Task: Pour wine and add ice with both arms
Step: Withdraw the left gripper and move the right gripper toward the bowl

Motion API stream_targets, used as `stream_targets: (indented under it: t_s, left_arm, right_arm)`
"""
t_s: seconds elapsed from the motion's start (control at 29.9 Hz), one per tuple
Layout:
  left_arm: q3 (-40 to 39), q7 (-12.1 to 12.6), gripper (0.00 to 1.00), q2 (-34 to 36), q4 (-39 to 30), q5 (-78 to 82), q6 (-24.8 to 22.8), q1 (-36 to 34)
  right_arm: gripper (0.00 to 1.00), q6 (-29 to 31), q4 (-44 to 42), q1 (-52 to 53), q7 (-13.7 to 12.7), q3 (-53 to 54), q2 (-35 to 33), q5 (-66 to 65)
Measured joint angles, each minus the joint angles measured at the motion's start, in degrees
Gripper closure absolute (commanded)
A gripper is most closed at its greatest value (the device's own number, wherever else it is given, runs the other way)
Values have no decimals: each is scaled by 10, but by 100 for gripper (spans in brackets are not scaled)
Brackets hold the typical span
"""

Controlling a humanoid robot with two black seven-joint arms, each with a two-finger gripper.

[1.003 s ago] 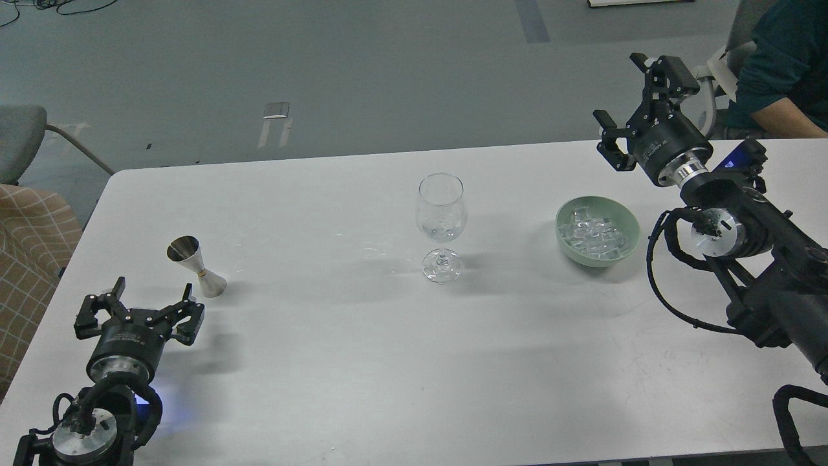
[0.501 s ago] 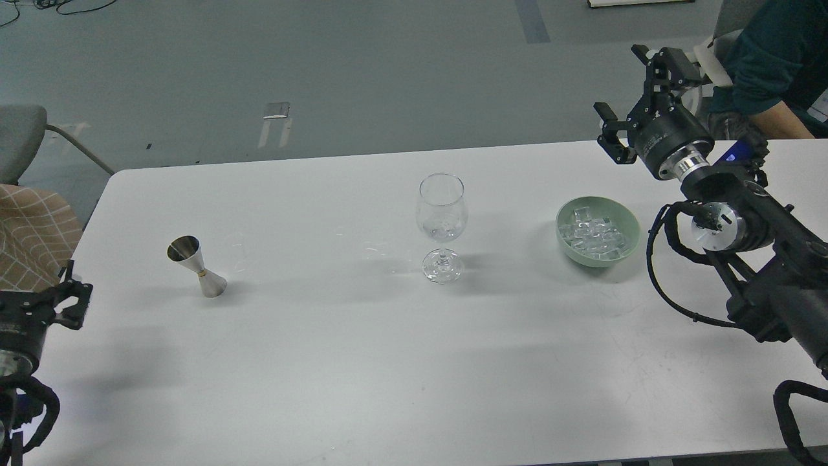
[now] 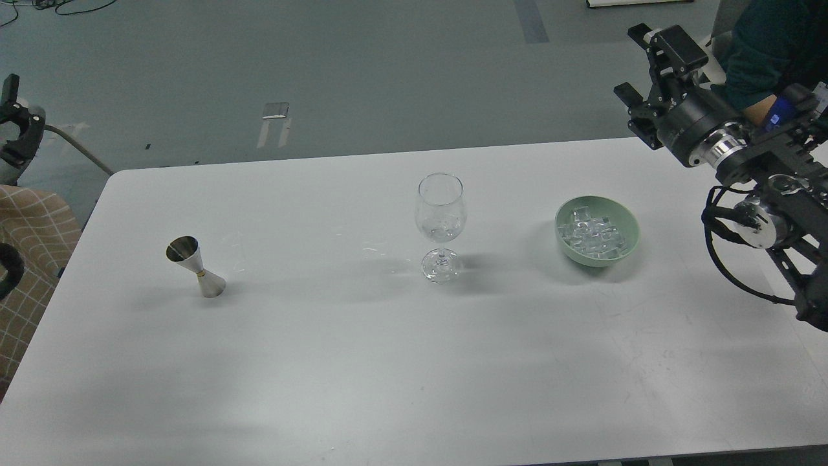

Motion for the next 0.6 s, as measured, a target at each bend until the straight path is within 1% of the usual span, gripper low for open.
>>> stream_targets:
  t_s: [0.13, 0.27, 0.33, 0.47, 0.6]
  left_arm:
    - [36, 9, 2, 7, 4, 34, 1, -30]
    - [70, 43, 2, 8, 11, 46, 11, -72]
    - [86, 53, 2, 5, 16, 56, 16, -87]
    - [101, 57, 2, -10, 20, 80, 22, -100]
    - [104, 59, 2, -24, 20, 87, 22, -102]
  right_arm:
    - [0, -12, 65, -25, 1, -18, -82, -78]
    - [0, -37, 102, -64, 4, -19, -135, -201]
    - [0, -54, 106, -81, 5, -20, -145, -261]
    - [0, -93, 98, -123, 5, -21, -146, -403]
    - [0, -108, 75, -148, 6, -26, -122, -524]
